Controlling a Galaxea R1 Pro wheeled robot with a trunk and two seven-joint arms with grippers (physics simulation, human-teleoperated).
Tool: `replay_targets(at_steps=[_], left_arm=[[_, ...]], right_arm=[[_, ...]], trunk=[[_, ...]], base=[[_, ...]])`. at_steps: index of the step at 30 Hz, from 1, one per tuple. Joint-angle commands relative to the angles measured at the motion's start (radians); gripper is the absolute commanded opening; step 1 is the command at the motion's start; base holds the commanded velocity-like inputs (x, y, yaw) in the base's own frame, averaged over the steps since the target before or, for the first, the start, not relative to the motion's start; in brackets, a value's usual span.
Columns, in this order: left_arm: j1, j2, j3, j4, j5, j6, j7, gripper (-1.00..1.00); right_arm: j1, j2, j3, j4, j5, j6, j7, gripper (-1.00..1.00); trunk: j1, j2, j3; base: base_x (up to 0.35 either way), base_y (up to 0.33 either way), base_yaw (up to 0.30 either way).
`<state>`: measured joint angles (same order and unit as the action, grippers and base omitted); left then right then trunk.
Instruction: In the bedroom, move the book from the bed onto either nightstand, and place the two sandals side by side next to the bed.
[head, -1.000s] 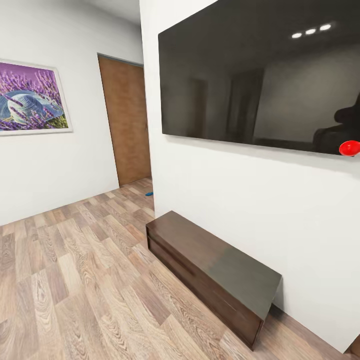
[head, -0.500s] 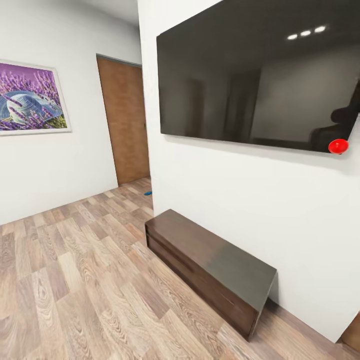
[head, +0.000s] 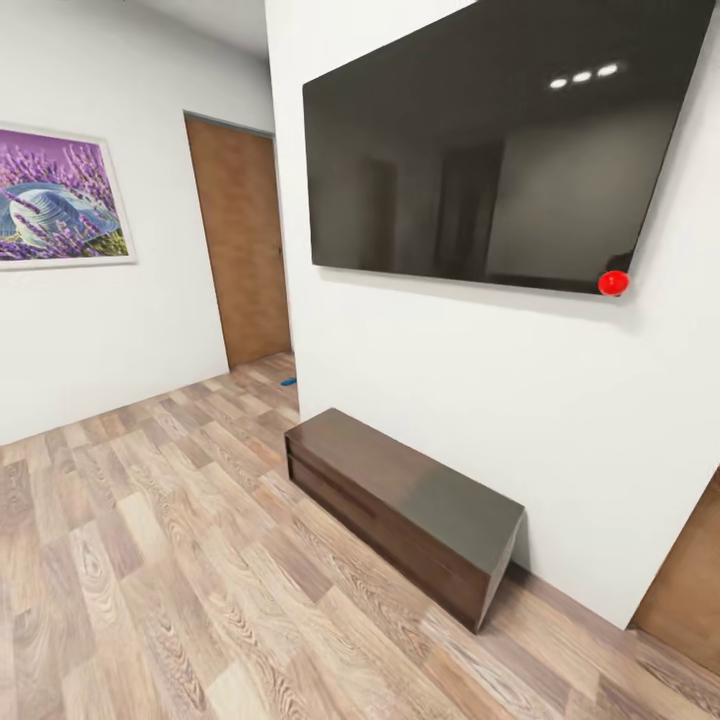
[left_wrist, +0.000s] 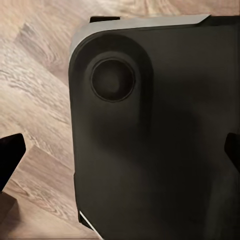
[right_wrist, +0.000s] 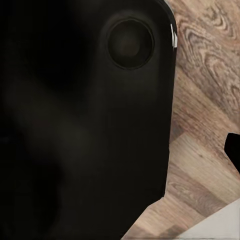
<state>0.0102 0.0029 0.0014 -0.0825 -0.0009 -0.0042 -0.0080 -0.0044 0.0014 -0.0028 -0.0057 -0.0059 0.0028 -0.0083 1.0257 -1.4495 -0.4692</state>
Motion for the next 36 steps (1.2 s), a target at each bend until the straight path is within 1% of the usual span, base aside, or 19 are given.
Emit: replay_targets(at_steps=[1,5,13,23,28,36], left_arm=[[0.001,0.0,0.0,-0.002,-0.001,0.0,-0.001,1.0],[0.001,-0.001,-0.002,-0.002,-0.005,0.0,-0.001,1.0],[0.001,-0.001,-0.003,-0.003,-0.005,0.0,-0.001,1.0],[0.001,-0.001,-0.003,-0.004,-0.005,-0.002,0.0,1.0],[0.001,-0.002,-0.003,-0.007,-0.005,-0.002,0.005,1.0],[0.001,-0.004,-0.003,-0.008,-0.005,-0.001,0.009,1.0]], right_arm=[[0.0,0.0,0.0,0.0,0.0,0.0,-0.001,1.0],[0.0,0.0,0.0,0.0,0.001,0.0,-0.001,1.0],[0.0,0.0,0.0,-0.001,-0.001,0.001,-0.001,1.0],[0.0,0.0,0.0,-0.002,-0.003,0.002,0.0,1.0],[0.0,0.0,0.0,-0.002,-0.003,0.002,-0.001,1.0],[0.0,0.0,0.0,-0.002,-0.003,0.002,-0.001,1.0]], trunk=[[-0.001,0.0,-0.001],[-0.001,0.0,-0.001],[-0.001,0.0,-0.001],[-0.001,0.0,-0.001],[-0.001,0.0,-0.001],[-0.001,0.0,-0.001]], base=[[-0.341,-0.006,-0.002],[-0.32,-0.104,-0.001],[-0.235,-0.229,-0.011],[-0.045,-0.083,-0.19],[-0.001,-0.25,-0.226],[-0.085,-0.277,-0.053]])
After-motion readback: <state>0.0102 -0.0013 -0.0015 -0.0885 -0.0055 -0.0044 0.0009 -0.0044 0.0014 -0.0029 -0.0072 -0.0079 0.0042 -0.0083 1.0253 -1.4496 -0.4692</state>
